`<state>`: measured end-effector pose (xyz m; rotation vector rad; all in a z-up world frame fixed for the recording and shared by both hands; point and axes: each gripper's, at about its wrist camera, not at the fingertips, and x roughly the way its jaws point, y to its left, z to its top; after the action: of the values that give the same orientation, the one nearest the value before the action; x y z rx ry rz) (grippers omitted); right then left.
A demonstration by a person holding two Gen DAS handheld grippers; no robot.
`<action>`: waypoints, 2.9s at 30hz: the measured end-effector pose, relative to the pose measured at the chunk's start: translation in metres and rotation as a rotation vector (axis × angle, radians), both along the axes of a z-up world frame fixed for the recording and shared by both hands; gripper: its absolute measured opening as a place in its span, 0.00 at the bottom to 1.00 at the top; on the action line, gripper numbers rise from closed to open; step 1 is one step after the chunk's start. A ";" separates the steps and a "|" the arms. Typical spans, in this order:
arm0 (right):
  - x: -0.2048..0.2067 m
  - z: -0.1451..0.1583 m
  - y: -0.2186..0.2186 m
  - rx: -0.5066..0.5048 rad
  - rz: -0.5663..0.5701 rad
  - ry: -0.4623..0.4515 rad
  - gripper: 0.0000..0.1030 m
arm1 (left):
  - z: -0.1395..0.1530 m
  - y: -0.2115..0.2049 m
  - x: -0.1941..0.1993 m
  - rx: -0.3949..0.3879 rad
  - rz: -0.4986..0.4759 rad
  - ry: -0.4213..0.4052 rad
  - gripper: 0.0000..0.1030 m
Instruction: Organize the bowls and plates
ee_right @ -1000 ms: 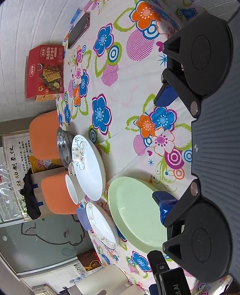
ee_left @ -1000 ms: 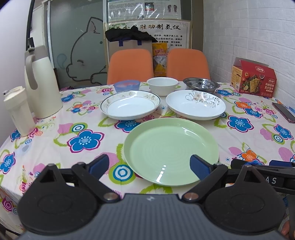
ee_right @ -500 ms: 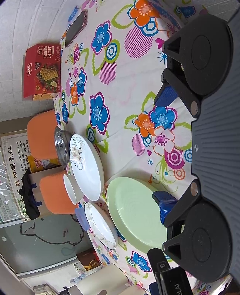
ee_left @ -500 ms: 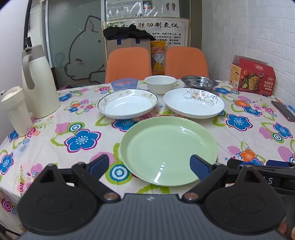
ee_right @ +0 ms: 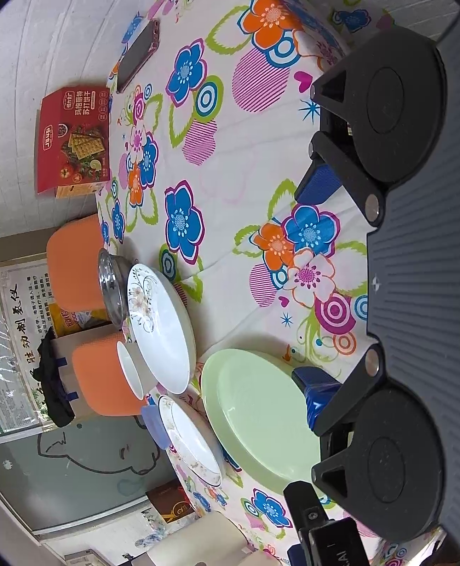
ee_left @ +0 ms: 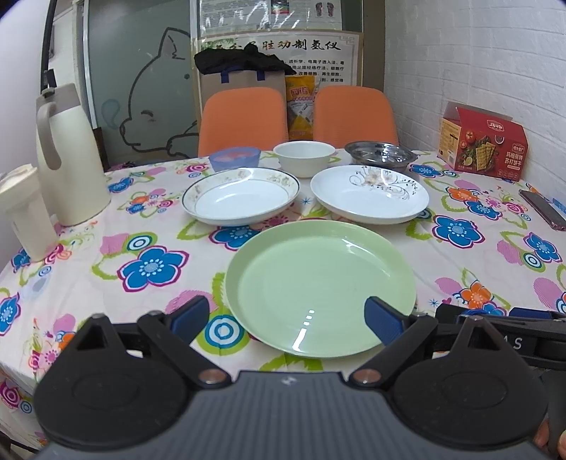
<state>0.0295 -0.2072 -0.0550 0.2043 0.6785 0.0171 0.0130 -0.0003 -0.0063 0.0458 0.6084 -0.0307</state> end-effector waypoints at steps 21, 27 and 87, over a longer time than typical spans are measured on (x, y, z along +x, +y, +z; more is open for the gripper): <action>-0.005 0.006 -0.001 -0.001 -0.006 -0.021 0.83 | 0.005 0.006 -0.004 -0.003 0.017 -0.015 0.91; -0.006 0.007 -0.002 -0.001 -0.009 -0.026 0.83 | 0.005 0.006 -0.005 -0.007 0.008 -0.014 0.91; 0.040 0.047 0.009 -0.027 0.023 -0.012 0.83 | 0.012 0.042 0.054 0.042 0.094 0.092 0.91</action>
<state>0.0691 -0.1978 -0.0083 0.1700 0.6684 0.0307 0.0670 0.0415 0.0060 0.0562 0.7031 0.0712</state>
